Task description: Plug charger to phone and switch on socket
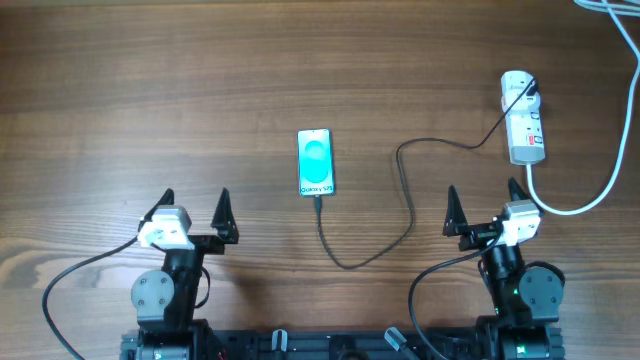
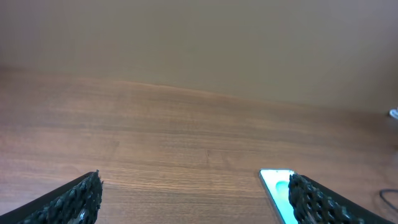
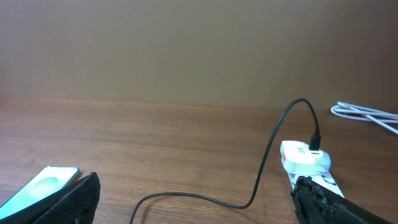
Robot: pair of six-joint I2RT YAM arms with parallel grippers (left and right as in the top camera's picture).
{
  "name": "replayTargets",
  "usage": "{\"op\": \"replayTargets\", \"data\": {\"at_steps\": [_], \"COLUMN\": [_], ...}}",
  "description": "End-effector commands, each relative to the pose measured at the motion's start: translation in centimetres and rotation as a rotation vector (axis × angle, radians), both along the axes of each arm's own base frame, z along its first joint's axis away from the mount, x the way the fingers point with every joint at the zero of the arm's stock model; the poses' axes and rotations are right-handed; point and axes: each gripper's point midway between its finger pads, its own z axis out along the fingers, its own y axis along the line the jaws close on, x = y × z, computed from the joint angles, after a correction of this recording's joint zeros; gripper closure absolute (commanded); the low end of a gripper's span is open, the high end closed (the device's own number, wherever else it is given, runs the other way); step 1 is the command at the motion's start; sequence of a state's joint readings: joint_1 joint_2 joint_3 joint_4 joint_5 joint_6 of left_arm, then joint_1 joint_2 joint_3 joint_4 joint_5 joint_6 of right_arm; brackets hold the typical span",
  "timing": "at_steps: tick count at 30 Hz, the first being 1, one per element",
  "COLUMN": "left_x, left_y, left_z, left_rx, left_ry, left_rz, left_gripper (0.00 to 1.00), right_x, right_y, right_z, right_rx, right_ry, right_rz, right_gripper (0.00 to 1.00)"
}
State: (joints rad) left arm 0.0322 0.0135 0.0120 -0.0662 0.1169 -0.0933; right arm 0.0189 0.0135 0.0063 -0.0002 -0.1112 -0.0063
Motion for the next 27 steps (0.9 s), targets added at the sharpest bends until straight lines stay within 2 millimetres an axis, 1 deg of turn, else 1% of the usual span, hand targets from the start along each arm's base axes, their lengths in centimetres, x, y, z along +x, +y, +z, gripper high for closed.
{"op": "replayTargets", "data": {"at_steps": [1, 5, 10, 16, 27], "left_x": [-0.1, -0.1, 0.0, 0.0, 0.0], "left_y": [-0.3, -0.4, 0.2, 2.1, 1.8], "left_z": [-0.1, -0.1, -0.2, -0.4, -0.4], "left_rx": [0.061, 0.088, 0.089, 0.098, 0.097], "left_ry": [-0.008, -0.011, -0.006, 0.005, 0.005], "left_rz": [-0.025, -0.030, 0.005, 0.112, 0.096], "left_gripper": [0.00, 0.00, 0.00, 0.00, 0.00], "right_x": [0.0, 0.0, 0.0, 0.0, 0.0], "right_y": [-0.1, -0.1, -0.1, -0.1, -0.1], "right_z": [0.3, 0.3, 0.3, 0.3, 0.3], "right_rx": [-0.017, -0.017, -0.016, -0.016, -0.016], "right_ry": [-0.015, -0.015, -0.015, -0.015, -0.015], "right_rz": [-0.006, -0.006, -0.006, -0.006, -0.006], "right_gripper": [0.00, 0.00, 0.00, 0.00, 0.00]}}
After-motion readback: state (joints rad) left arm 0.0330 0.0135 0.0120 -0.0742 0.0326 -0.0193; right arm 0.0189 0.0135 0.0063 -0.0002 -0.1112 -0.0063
